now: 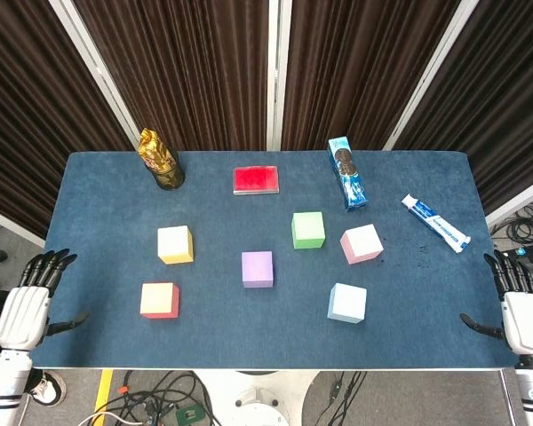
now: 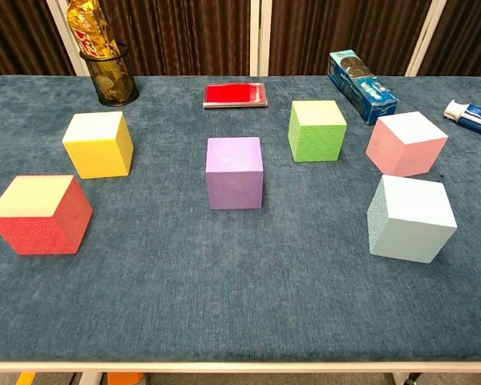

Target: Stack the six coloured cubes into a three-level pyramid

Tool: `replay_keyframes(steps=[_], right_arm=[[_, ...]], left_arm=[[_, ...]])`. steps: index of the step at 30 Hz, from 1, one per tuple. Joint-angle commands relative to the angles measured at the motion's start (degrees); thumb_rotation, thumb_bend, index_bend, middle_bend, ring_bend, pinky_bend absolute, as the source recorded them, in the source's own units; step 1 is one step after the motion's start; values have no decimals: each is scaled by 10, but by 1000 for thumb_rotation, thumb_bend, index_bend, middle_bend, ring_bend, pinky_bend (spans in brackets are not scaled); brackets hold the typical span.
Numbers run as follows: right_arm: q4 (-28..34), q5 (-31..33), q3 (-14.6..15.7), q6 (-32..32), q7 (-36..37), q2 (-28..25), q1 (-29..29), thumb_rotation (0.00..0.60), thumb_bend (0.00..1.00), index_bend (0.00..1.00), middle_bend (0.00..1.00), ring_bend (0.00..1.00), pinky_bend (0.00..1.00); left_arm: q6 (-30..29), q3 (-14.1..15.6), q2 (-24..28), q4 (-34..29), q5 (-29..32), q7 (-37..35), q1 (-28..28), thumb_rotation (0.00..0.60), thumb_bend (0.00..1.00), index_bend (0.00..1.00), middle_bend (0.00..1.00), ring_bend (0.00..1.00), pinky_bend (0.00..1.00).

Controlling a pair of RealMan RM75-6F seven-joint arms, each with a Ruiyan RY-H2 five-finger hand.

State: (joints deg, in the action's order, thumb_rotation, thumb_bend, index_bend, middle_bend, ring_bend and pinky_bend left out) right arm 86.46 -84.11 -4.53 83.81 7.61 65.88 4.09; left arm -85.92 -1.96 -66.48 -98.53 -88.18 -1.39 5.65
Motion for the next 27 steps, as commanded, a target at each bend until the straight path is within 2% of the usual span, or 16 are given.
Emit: replay_keyframes(steps=[1, 8, 14, 20, 23, 27], right_arm=[[1, -1, 0, -1, -1, 0, 1, 600, 0, 0, 0, 0, 0], [7, -1, -3, 1, -2, -4, 2, 600, 0, 0, 0, 0, 0], [31, 1, -15, 1, -13, -18, 10, 600, 0, 0, 0, 0, 0], [65, -2, -27, -12, -15, -38, 28, 600, 0, 0, 0, 0, 0], [89, -6, -34, -16, -32, -53, 39, 600, 0, 0, 0, 0, 0], [119, -12, -42, -20, -59, -66, 51, 600, 0, 0, 0, 0, 0]], left_arm=[[0, 0, 0, 1, 0, -1, 0, 600, 134, 123, 69, 0, 42], [5, -6, 3, -4, -3, -3, 8, 600, 135, 122, 75, 0, 42], [58, -32, 24, -38, 1, -5, 57, 600, 136, 122, 76, 0, 42], [172, -71, 10, -58, 63, -2, 138, 600, 137, 108, 75, 0, 43], [225, -92, -24, -42, 118, 11, 178, 600, 138, 104, 76, 0, 43], [270, -101, -74, -11, 177, 42, 217, 600, 137, 98, 74, 0, 43]])
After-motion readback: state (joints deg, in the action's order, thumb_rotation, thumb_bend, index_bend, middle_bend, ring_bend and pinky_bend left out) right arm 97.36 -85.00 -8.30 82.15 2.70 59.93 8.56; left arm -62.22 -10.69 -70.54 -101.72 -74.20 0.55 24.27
